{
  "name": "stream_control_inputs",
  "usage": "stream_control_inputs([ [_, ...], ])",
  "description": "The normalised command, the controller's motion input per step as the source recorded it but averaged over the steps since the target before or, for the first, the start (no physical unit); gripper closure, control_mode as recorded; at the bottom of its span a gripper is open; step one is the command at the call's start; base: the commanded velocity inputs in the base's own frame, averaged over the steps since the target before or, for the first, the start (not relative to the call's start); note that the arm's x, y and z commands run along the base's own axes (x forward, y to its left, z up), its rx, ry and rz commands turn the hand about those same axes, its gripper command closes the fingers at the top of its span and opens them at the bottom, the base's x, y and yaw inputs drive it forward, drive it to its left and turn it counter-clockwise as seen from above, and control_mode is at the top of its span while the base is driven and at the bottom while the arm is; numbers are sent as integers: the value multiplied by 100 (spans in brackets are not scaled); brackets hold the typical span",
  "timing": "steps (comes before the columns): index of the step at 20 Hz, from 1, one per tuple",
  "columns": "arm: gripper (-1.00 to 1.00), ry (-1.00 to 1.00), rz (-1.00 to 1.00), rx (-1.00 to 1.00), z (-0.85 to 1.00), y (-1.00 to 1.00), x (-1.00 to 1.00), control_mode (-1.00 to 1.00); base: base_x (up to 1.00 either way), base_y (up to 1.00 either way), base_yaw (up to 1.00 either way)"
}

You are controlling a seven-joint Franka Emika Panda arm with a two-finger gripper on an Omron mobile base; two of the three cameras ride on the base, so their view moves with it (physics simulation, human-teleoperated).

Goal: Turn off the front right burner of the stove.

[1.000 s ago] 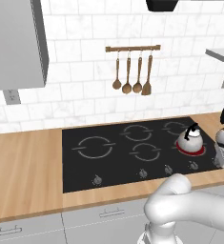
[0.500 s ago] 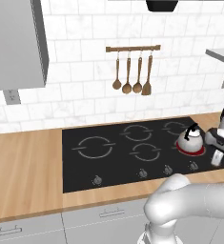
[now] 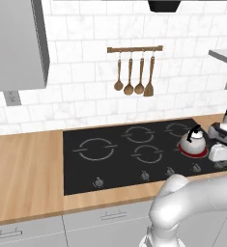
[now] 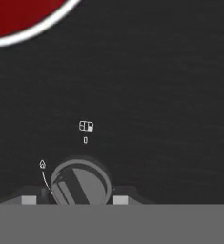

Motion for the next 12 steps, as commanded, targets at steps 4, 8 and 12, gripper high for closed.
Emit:
stream_control_inputs([
  [4,100,10,-63,19,-16,-85,-48,-100,0,0,0],
  [8,100,8,-73,15,-18,-61,-30,-100,0,0,0],
  [12,100,3,-67,10,-20,-56,-31,-100,0,0,0],
])
